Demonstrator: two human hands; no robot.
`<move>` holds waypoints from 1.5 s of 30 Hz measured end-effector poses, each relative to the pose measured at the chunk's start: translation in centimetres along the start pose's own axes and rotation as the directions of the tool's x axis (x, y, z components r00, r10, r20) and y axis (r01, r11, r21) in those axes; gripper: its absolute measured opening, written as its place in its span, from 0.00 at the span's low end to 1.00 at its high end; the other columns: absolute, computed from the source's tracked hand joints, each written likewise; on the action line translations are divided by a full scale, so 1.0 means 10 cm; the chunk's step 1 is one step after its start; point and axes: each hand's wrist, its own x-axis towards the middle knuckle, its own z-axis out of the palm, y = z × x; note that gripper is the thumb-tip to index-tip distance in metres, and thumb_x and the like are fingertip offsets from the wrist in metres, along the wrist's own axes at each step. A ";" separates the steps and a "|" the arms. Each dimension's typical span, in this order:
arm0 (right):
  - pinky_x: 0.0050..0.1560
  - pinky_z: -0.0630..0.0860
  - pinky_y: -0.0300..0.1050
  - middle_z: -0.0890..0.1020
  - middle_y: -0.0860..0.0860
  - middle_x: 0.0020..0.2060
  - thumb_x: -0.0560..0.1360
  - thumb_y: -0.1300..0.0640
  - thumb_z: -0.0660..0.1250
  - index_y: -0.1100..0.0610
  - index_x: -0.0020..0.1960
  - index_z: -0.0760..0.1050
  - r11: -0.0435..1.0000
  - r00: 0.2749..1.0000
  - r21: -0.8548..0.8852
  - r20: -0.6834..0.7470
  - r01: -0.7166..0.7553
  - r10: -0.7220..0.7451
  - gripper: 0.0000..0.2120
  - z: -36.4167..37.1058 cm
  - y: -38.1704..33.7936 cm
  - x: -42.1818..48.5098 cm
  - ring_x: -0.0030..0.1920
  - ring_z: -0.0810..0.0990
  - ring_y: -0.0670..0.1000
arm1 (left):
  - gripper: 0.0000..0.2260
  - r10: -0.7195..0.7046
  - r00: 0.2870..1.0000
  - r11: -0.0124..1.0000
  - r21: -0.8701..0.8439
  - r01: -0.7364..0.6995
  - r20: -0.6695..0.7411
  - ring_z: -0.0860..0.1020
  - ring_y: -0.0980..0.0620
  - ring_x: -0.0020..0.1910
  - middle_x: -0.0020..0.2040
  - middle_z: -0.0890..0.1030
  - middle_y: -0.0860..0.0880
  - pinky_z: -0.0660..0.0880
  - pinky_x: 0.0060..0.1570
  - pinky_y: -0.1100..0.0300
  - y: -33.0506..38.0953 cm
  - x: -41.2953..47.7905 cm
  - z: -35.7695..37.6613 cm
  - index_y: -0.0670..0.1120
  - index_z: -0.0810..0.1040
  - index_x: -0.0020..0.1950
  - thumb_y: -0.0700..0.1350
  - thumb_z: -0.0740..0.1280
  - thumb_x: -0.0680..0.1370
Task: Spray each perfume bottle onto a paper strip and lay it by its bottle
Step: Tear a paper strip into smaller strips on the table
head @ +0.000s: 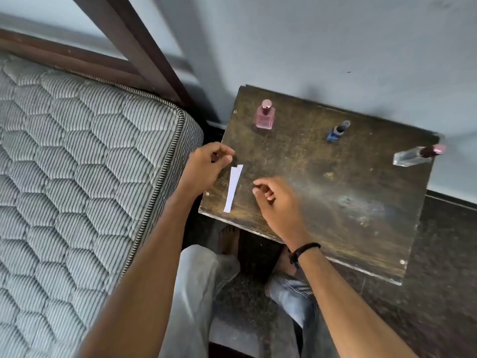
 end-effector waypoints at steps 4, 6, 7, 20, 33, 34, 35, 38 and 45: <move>0.46 0.72 0.33 0.79 0.47 0.45 0.80 0.59 0.71 0.57 0.58 0.83 0.995 0.990 0.075 0.123 0.063 -0.072 0.07 0.23 0.05 0.08 0.42 0.77 0.47 | 0.05 0.035 0.999 0.999 0.026 -0.036 0.036 0.80 0.57 0.46 0.45 0.83 0.57 0.77 0.53 0.62 -0.19 0.06 0.02 0.48 0.84 0.52 0.40 0.71 0.77; 0.44 0.72 0.33 0.79 0.47 0.44 0.80 0.56 0.73 0.56 0.59 0.83 0.992 0.985 0.084 0.134 0.097 -0.107 0.08 0.29 0.12 0.11 0.40 0.77 0.48 | 0.06 0.067 0.997 0.997 0.024 -0.068 0.043 0.80 0.52 0.48 0.46 0.83 0.53 0.77 0.54 0.60 -0.24 0.07 0.03 0.47 0.84 0.52 0.40 0.71 0.77; 0.43 0.72 0.34 0.79 0.47 0.43 0.79 0.54 0.74 0.55 0.59 0.83 0.990 0.984 0.084 0.130 0.114 -0.125 0.10 0.30 0.15 0.12 0.40 0.77 0.48 | 0.06 0.077 0.996 0.997 0.021 -0.078 0.046 0.81 0.51 0.48 0.47 0.83 0.52 0.77 0.54 0.60 -0.27 0.07 0.03 0.46 0.84 0.53 0.40 0.71 0.77; 0.35 0.65 0.38 0.73 0.44 0.40 0.70 0.28 0.69 0.52 0.62 0.80 0.901 0.949 -0.307 0.028 0.306 -0.313 0.32 0.50 0.18 0.09 0.39 0.69 0.47 | 0.08 0.243 0.962 0.970 -0.043 -0.240 0.125 0.79 0.62 0.47 0.49 0.83 0.49 0.73 0.51 0.71 -0.52 0.09 -0.02 0.41 0.83 0.56 0.35 0.67 0.79; 0.37 0.63 0.40 0.70 0.40 0.41 0.71 0.29 0.69 0.48 0.63 0.80 0.834 0.948 -0.472 0.015 0.286 -0.317 0.29 0.58 0.12 0.04 0.42 0.68 0.45 | 0.14 0.307 0.945 0.952 -0.048 -0.303 0.115 0.78 0.55 0.59 0.57 0.81 0.50 0.74 0.64 0.57 -0.63 -0.24 0.01 0.47 0.80 0.62 0.35 0.69 0.78; 0.37 0.64 0.40 0.70 0.40 0.41 0.71 0.29 0.69 0.48 0.63 0.80 0.835 0.950 -0.473 0.012 0.281 -0.313 0.29 0.59 0.11 0.04 0.42 0.69 0.45 | 0.15 0.306 0.945 0.952 -0.038 -0.303 0.115 0.78 0.55 0.59 0.57 0.81 0.50 0.74 0.64 0.57 -0.63 -0.26 0.02 0.48 0.80 0.62 0.35 0.70 0.77; 0.37 0.64 0.40 0.70 0.40 0.41 0.71 0.30 0.70 0.48 0.62 0.80 0.838 0.951 -0.471 0.010 0.277 -0.309 0.28 0.59 0.09 0.04 0.42 0.69 0.45 | 0.16 0.308 0.944 0.951 -0.024 -0.308 0.116 0.77 0.56 0.60 0.57 0.81 0.50 0.74 0.64 0.57 -0.64 -0.28 0.02 0.48 0.80 0.62 0.35 0.70 0.77; 0.36 0.65 0.41 0.70 0.39 0.40 0.71 0.31 0.71 0.48 0.60 0.80 0.842 0.952 -0.467 0.001 0.270 -0.305 0.26 0.59 0.07 0.04 0.41 0.70 0.45 | 0.17 0.322 0.937 0.944 0.026 -0.328 0.131 0.76 0.55 0.62 0.59 0.80 0.51 0.72 0.66 0.59 -0.65 -0.31 0.03 0.48 0.79 0.64 0.35 0.70 0.77; 0.33 0.61 0.38 0.69 0.40 0.38 0.73 0.34 0.73 0.49 0.58 0.82 0.863 0.954 -0.431 -0.014 0.265 -0.300 0.23 0.58 0.10 0.09 0.40 0.70 0.45 | 0.21 0.313 0.925 0.935 0.103 -0.340 0.215 0.74 0.55 0.64 0.62 0.77 0.53 0.70 0.67 0.60 -0.65 -0.24 -0.02 0.49 0.77 0.67 0.35 0.71 0.76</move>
